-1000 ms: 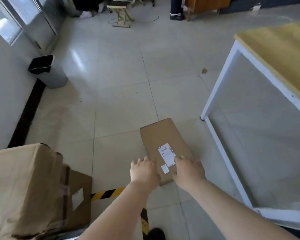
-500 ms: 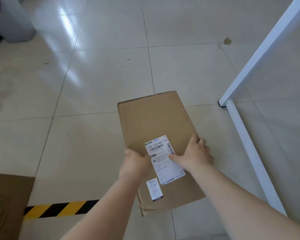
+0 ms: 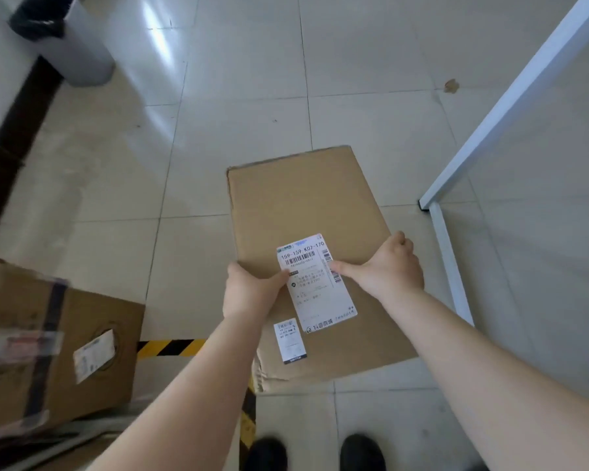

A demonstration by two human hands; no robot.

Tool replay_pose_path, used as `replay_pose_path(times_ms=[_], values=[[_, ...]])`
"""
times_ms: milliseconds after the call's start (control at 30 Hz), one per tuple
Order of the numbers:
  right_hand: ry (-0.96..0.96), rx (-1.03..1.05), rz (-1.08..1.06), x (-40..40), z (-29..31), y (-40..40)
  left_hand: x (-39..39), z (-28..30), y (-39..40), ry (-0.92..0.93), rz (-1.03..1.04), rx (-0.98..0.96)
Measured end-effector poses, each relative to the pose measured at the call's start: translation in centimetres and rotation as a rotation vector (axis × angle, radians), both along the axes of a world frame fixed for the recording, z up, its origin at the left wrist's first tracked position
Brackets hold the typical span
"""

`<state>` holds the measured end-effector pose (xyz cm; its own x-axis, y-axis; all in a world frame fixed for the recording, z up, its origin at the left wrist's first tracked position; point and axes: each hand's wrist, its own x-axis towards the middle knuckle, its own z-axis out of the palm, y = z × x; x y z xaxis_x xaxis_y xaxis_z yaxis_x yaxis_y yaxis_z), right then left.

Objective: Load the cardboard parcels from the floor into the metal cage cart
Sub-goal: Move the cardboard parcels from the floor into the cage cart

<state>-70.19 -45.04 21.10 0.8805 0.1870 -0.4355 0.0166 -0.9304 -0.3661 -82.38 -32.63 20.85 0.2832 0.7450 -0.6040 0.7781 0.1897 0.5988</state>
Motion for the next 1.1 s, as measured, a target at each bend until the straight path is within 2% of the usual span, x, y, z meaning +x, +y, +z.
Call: replay_pose_path(times_ms=[133,233,367,500,633,800,1100], values=[[-0.052,0.099,0.079,-3.4,16.0,0.7,-4.1,16.2,0.4,-0.036,0.066,0.113],[-0.082,0.214,0.154,-6.7,25.6,1.3,-7.9,26.9,0.6,-0.086,0.146,0.221],[-0.117,0.372,0.261,-12.1,36.2,1.8,-14.1,38.7,-0.1,-0.129,0.254,0.403],[-0.194,0.531,0.398,-18.8,43.9,2.4,-22.3,47.4,-1.6,-0.16,0.394,0.55],[-0.194,0.661,0.577,-27.6,49.2,3.2,-32.6,52.6,-4.0,-0.177,0.556,0.637],[-0.102,0.794,0.781,-41.2,52.1,3.2,-47.0,56.0,-8.3,-0.105,0.791,0.726],[0.041,0.828,1.145,-69.7,53.1,0.1,-74.9,56.2,-18.0,0.042,1.13,0.782]])
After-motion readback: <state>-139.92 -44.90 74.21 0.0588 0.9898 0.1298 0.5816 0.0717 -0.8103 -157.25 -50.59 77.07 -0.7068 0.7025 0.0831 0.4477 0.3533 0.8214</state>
